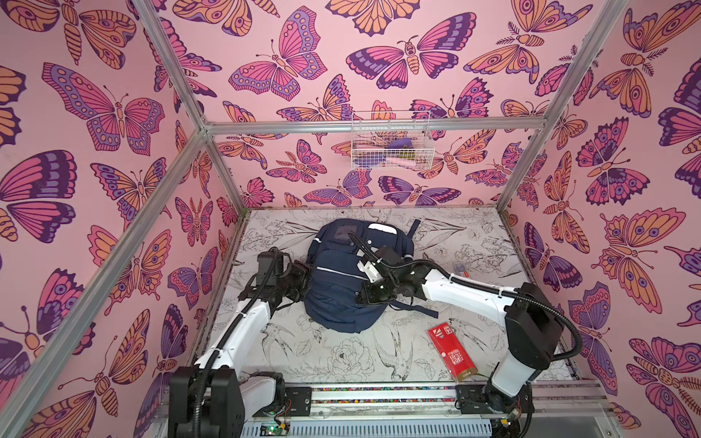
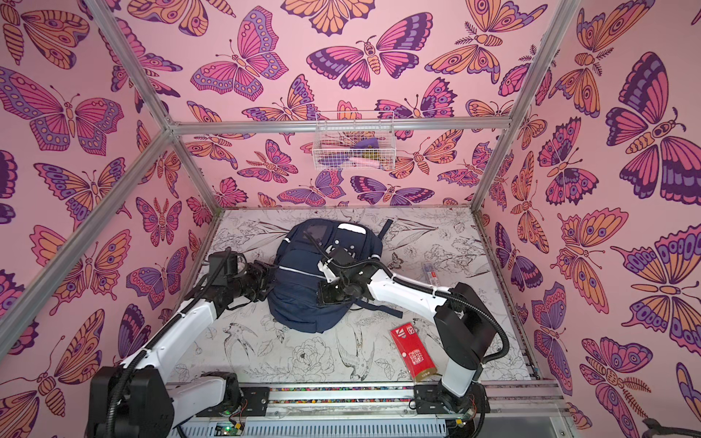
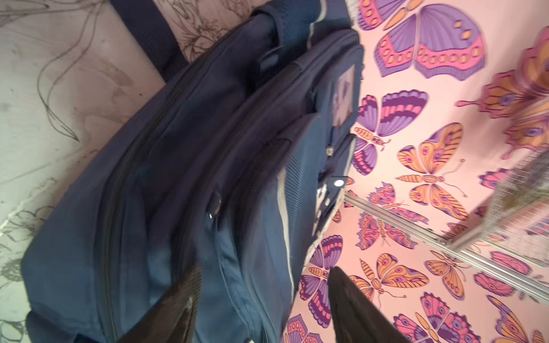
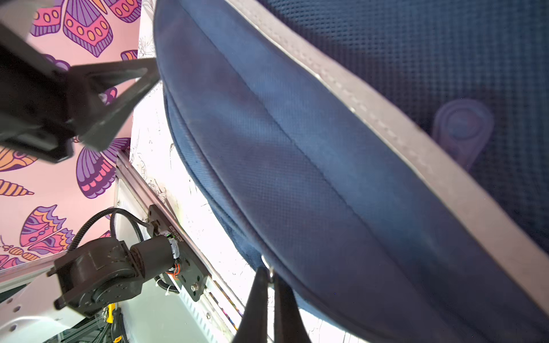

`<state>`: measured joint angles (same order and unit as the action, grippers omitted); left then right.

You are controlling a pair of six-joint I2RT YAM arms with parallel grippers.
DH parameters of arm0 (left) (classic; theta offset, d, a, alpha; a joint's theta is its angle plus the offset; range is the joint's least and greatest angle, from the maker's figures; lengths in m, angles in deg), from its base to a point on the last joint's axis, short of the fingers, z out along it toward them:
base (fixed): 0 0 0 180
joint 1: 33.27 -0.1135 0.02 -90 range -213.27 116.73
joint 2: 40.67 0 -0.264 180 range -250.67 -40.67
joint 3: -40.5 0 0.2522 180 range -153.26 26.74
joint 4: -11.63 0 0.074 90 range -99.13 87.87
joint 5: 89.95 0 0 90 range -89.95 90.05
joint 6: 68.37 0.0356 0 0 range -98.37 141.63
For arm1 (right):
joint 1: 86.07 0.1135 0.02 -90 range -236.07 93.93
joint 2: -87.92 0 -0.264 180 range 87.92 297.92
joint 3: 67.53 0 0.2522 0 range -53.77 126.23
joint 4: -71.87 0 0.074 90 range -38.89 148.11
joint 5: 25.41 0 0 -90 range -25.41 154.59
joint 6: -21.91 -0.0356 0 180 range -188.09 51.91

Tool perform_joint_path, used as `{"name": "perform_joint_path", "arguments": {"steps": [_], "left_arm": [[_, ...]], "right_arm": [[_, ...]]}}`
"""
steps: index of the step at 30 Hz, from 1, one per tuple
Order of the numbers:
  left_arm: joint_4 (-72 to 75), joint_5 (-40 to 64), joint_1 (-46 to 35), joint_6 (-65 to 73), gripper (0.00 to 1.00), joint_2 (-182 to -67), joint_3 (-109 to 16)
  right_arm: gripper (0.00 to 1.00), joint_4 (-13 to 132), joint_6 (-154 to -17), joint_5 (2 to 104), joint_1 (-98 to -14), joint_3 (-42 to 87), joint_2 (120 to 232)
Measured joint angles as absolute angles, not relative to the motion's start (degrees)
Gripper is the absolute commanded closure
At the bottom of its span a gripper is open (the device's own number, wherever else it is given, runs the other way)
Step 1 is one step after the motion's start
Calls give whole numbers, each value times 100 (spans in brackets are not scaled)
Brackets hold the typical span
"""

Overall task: Pack books, pencil case, and school supplies into a backpack
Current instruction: Unzip the student bag at the center of the table.

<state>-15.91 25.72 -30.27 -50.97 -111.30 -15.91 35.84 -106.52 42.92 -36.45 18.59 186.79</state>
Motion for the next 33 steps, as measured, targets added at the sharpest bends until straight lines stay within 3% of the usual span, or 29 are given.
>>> {"name": "perform_joint_path", "arguments": {"steps": [4,10,17,28,33], "left_arm": [[-1491,2753,-3027,-4939,51,-11731,-1766],[-1305,3064,-3046,-4909,100,-12343,-1843],[-741,3149,-2996,-4979,100,-12033,-1664],[-463,2283,-2585,-5519,100,-10757,-752],[-428,1765,-2262,-5739,100,-10370,-466]], "right_arm": [[100,3493,-10670,4239,-3645,1861,18679],[100,3447,-10711,4222,-3660,1887,18679],[100,3318,-10908,4027,-3669,2257,18906],[100,2710,-11268,3743,-3588,4639,20582],[100,2175,-11183,3726,-3586,5044,20853]]}}
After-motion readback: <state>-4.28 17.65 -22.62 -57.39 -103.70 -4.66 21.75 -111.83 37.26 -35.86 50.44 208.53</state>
